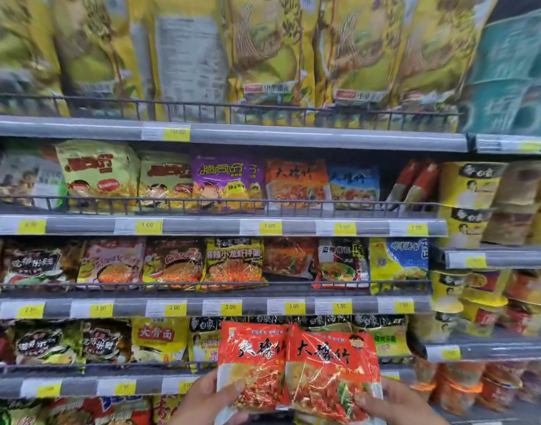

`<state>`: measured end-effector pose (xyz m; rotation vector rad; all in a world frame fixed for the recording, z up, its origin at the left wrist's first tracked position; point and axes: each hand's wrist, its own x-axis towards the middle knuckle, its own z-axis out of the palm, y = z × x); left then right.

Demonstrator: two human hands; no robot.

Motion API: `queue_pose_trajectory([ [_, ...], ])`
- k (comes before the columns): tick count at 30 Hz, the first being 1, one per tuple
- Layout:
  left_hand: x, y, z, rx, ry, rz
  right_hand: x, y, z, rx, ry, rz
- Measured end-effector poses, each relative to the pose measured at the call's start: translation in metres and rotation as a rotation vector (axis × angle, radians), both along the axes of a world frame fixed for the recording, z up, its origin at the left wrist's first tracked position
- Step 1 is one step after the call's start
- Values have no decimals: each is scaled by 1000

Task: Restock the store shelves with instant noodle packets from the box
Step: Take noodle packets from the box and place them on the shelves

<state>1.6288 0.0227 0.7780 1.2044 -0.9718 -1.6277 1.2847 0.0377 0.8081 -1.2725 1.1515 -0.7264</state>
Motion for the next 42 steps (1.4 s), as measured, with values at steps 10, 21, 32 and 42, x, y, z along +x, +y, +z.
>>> queue_pose_trajectory([
  [10, -9, 10, 4, 67, 87, 132, 14, -37, 54, -45, 36, -233],
  [21, 13, 36, -14, 152, 65, 208, 40, -145, 99, -145, 52, -430],
  [32, 34, 53, -16, 179, 60, 284, 61, -212, 97, -288, 321, -393],
  [42, 20, 46, -12, 188, 105, 276, 65, -191, 85, -516, 507, -448],
])
